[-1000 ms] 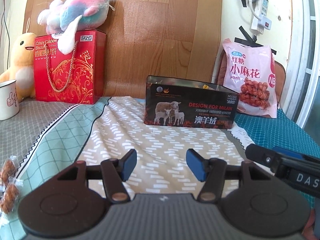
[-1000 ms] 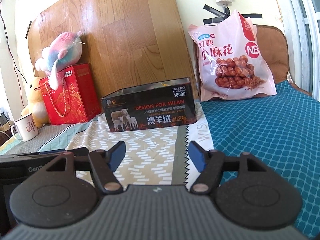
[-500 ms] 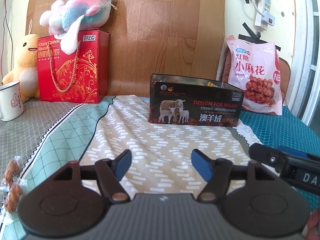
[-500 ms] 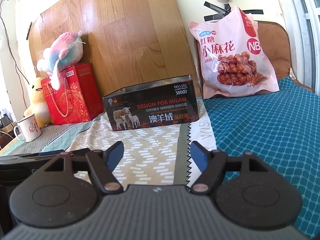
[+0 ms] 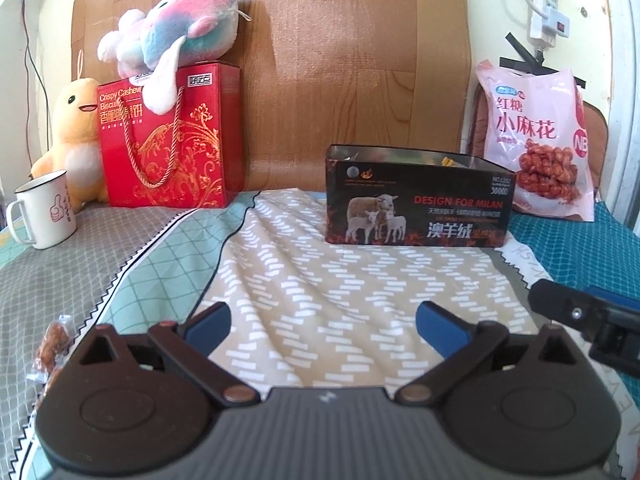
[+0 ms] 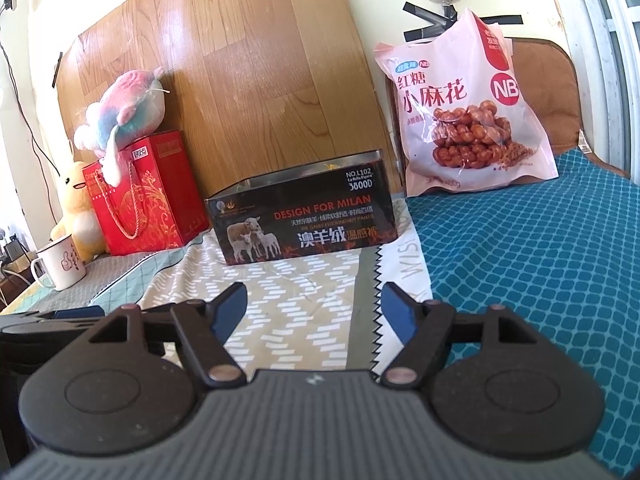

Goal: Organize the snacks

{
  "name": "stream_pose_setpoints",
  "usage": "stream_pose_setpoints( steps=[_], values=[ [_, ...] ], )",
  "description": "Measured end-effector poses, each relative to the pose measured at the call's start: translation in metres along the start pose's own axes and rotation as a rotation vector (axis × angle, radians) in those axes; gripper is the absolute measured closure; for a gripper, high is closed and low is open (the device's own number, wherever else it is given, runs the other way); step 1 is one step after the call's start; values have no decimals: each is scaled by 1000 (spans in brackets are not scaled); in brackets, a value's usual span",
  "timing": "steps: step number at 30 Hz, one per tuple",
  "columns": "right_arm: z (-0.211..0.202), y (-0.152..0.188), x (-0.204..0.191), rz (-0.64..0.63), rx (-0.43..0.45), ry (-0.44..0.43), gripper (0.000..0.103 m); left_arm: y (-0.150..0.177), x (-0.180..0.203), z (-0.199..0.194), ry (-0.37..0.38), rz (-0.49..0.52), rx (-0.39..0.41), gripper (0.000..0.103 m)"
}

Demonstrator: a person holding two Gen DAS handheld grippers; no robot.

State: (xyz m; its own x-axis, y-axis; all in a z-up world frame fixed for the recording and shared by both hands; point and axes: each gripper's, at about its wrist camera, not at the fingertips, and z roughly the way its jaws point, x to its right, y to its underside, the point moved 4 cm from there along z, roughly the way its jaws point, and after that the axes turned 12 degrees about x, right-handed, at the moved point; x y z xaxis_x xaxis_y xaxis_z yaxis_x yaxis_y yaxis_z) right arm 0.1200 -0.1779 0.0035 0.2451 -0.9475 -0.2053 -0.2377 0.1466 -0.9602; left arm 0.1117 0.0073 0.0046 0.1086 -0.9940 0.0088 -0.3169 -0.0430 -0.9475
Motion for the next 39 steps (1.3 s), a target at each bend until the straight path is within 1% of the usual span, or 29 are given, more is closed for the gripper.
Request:
stream_pose_setpoints(
  steps=[9,20,26,33,39],
  values=[
    [-2,0,2,13,9,-8,26,0,2,1,-27,28,-6,0],
    [-3,-1,2,20,14,-10,25,0,-1,1,-61,32,-4,0],
    [-3,-1,2,21,14,-10,25,1,5,1,-75,76,2,0],
    [-4,-2,2,28,16,-8,24,-1,14,-7,-136,162,61,0],
    [-4,-1,3,34,18,-5,24,-4,16,-10,-166,177,67,0]
  ],
)
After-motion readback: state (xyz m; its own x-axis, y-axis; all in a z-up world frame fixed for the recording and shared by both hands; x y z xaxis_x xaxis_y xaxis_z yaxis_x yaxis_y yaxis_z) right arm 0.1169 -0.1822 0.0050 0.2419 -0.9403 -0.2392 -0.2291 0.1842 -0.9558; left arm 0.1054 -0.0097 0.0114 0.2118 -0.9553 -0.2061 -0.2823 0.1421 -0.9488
